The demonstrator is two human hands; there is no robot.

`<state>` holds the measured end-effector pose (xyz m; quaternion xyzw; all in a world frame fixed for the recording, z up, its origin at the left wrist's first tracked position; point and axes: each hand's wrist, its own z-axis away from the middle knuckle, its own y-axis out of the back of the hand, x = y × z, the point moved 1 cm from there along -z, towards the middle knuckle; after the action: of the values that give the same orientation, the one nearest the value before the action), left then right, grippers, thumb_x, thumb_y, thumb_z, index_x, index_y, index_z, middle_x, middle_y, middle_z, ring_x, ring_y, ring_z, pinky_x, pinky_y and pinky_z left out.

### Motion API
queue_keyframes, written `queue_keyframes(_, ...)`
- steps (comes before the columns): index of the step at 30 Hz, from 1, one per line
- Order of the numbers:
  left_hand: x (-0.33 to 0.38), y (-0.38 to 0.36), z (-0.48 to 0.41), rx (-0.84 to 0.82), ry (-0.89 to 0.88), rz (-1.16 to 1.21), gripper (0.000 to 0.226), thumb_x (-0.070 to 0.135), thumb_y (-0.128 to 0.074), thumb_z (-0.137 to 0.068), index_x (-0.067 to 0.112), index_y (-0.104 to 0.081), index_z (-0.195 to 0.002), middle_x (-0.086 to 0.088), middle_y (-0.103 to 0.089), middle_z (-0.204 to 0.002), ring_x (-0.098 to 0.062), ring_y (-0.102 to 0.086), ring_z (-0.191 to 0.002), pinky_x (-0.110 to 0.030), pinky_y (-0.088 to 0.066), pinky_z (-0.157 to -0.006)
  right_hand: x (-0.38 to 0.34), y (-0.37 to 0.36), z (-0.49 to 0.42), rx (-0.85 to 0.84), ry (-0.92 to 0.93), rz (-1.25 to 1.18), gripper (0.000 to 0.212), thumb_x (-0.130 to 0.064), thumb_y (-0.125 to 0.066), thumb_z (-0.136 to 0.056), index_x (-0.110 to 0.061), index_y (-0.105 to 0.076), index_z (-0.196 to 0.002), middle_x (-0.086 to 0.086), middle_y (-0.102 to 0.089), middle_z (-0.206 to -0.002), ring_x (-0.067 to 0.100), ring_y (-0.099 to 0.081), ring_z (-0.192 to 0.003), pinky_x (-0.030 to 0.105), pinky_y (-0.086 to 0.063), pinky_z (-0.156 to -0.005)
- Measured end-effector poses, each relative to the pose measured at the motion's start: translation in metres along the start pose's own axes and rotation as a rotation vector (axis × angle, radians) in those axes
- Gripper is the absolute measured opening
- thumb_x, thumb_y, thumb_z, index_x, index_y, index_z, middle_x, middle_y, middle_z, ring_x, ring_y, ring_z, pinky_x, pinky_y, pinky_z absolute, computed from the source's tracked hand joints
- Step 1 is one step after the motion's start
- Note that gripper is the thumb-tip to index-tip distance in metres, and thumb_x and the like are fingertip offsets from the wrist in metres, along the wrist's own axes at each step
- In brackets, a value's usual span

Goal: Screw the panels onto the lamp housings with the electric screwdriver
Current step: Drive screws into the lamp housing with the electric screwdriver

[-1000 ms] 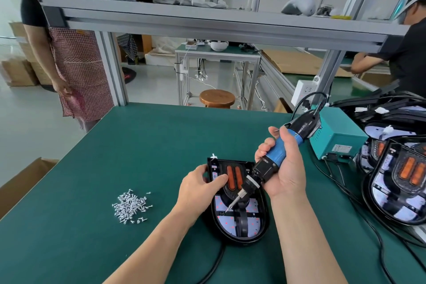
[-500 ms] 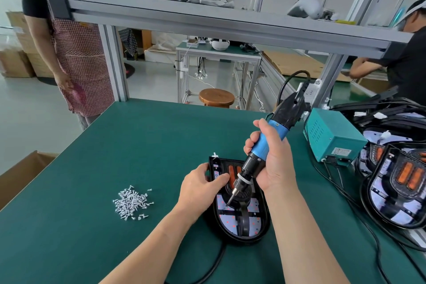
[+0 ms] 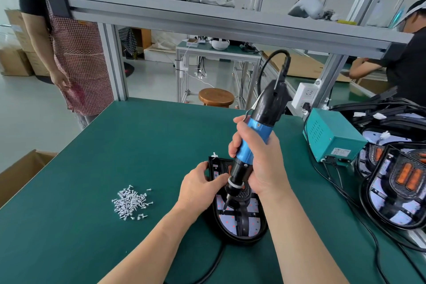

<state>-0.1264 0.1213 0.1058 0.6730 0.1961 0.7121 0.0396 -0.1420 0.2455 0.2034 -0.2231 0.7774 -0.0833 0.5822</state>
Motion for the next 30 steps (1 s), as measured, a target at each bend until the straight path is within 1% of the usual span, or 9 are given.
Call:
queue_keyframes(3, -0.0005, 0.0005, -0.0003, -0.003, -0.005, -0.027, 0.014, 0.04, -0.069, -0.082, 0.032, -0.064, -0.091, 0.021, -0.058, -0.054, 0.005, -0.052, -0.05, -0.021, -0.037, -0.054, -0.0017, -0.006, 0.0073, -0.04, 0.049, 0.051, 0.022, -0.026, -0.073, -0.074, -0.018, -0.067, -0.094, 0.006, -0.051, -0.061, 0.02, -0.052, -0.053, 0.027, -0.048, -0.055)
queue_keyframes(5, 0.0007, 0.0008, 0.0003, -0.005, -0.008, -0.038, 0.012, 0.04, -0.069, -0.082, 0.033, -0.063, -0.09, 0.022, -0.057, -0.052, 0.004, -0.051, -0.05, -0.021, -0.036, -0.054, -0.0021, -0.0058, 0.0097, -0.027, 0.061, 0.064, 0.02, -0.026, -0.073, -0.073, -0.019, -0.067, -0.092, 0.006, -0.05, -0.061, 0.02, -0.051, -0.054, 0.026, -0.048, -0.055)
queue_keyframes(10, 0.0045, 0.0006, 0.0018, 0.001, 0.0, -0.033, 0.016, 0.044, -0.067, -0.079, 0.033, -0.065, -0.091, 0.014, -0.065, -0.067, -0.002, -0.057, -0.06, -0.023, -0.041, -0.058, -0.0011, -0.002, 0.009, 0.01, 0.066, 0.075, 0.018, -0.024, -0.072, -0.073, -0.019, -0.066, -0.089, 0.004, -0.05, -0.059, 0.019, -0.05, -0.053, 0.027, -0.048, -0.056)
queue_keyframes(16, 0.0048, 0.0017, 0.0034, -0.008, 0.004, -0.024, 0.015, 0.046, -0.066, -0.078, 0.035, -0.063, -0.088, 0.025, -0.061, -0.056, 0.006, -0.054, -0.053, -0.021, -0.038, -0.055, 0.0022, -0.0049, 0.0099, -0.049, 0.095, 0.111, 0.011, -0.019, -0.069, -0.077, -0.025, -0.065, -0.085, 0.001, -0.052, -0.056, 0.019, -0.049, -0.052, 0.028, -0.047, -0.056)
queue_keyframes(19, 0.0058, 0.0023, 0.0031, 0.001, 0.005, -0.038, 0.01, 0.043, -0.067, -0.082, 0.036, -0.062, -0.087, 0.02, -0.062, -0.058, 0.006, -0.056, -0.055, -0.017, -0.037, -0.052, 0.003, -0.0064, 0.0093, -0.054, 0.096, 0.12, 0.01, -0.02, -0.069, -0.077, -0.023, -0.063, -0.084, 0.001, -0.051, -0.055, 0.019, -0.048, -0.051, 0.028, -0.047, -0.056)
queue_keyframes(20, 0.0067, 0.0024, 0.0033, -0.001, 0.008, -0.041, 0.011, 0.044, -0.067, -0.082, 0.036, -0.062, -0.087, 0.016, -0.064, -0.062, 0.002, -0.058, -0.058, -0.018, -0.039, -0.054, 0.0029, -0.0064, 0.0088, -0.055, 0.09, 0.117, 0.01, -0.02, -0.069, -0.077, -0.022, -0.062, -0.084, 0.001, -0.051, -0.055, 0.019, -0.048, -0.051, 0.028, -0.047, -0.056)
queue_keyframes(23, 0.0083, 0.0022, 0.0047, -0.013, 0.013, -0.041, 0.027, 0.055, -0.059, -0.071, 0.036, -0.062, -0.089, 0.008, -0.067, -0.07, -0.013, -0.061, -0.066, -0.027, -0.043, -0.059, 0.0029, -0.0058, 0.0064, -0.073, 0.079, 0.113, 0.012, -0.016, -0.069, -0.079, -0.021, -0.059, -0.078, 0.002, -0.05, -0.056, 0.019, -0.047, -0.051, 0.029, -0.047, -0.057)
queue_keyframes(27, 0.0066, 0.0028, 0.0051, 0.001, 0.004, -0.034, 0.02, 0.051, -0.064, -0.075, 0.035, -0.063, -0.086, 0.014, -0.061, -0.059, -0.008, -0.056, -0.059, -0.025, -0.04, -0.057, 0.0028, -0.0062, 0.0059, -0.101, 0.08, 0.102, 0.015, -0.017, -0.069, -0.077, -0.025, -0.057, -0.072, 0.002, -0.049, -0.055, 0.019, -0.045, -0.05, 0.03, -0.047, -0.057)
queue_keyframes(30, 0.0082, 0.0024, 0.0059, 0.002, 0.007, -0.022, 0.028, 0.055, -0.059, -0.069, 0.034, -0.064, -0.088, 0.012, -0.063, -0.061, -0.009, -0.056, -0.059, -0.026, -0.04, -0.057, 0.0025, -0.0051, 0.0058, -0.115, 0.06, 0.085, 0.016, -0.016, -0.069, -0.077, -0.024, -0.057, -0.07, 0.002, -0.048, -0.055, 0.019, -0.044, -0.049, 0.03, -0.047, -0.057)
